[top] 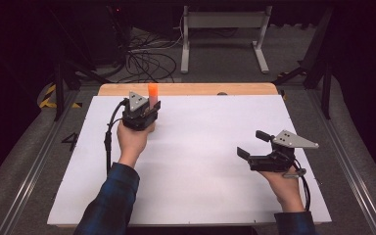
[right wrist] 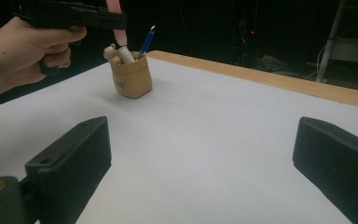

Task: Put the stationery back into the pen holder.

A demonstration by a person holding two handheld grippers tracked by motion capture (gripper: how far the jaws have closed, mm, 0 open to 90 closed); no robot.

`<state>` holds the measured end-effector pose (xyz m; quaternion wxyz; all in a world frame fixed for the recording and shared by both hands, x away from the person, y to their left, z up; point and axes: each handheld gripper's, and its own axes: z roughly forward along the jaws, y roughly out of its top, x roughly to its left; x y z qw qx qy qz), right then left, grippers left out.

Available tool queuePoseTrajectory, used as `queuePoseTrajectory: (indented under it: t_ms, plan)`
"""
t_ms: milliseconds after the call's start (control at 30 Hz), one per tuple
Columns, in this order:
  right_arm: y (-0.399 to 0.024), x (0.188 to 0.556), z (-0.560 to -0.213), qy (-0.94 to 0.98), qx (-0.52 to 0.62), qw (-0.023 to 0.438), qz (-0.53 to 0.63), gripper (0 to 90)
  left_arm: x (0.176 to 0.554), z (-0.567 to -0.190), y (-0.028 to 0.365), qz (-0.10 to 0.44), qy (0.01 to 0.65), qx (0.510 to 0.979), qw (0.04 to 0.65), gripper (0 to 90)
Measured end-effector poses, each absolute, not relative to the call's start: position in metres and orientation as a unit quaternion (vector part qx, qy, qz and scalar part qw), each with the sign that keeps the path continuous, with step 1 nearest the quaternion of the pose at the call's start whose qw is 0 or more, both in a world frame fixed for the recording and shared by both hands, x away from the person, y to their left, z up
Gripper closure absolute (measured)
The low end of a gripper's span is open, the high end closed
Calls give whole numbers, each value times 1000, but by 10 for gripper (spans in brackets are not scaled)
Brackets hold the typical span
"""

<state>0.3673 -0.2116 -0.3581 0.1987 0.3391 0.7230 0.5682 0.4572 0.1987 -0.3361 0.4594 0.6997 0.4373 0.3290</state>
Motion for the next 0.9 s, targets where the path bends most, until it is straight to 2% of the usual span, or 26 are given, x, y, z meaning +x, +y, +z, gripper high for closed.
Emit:
queuePoseTrajectory:
  t_ms: [433, 900]
  plan:
    - [-212, 368, -359, 723, 341, 199, 567, 49, 474, -350, 214, 330, 470, 691, 438, 646]
    - [-213, 368, -358, 720, 342, 198, 570, 51, 483, -367, 214, 338, 486, 696, 407, 645]
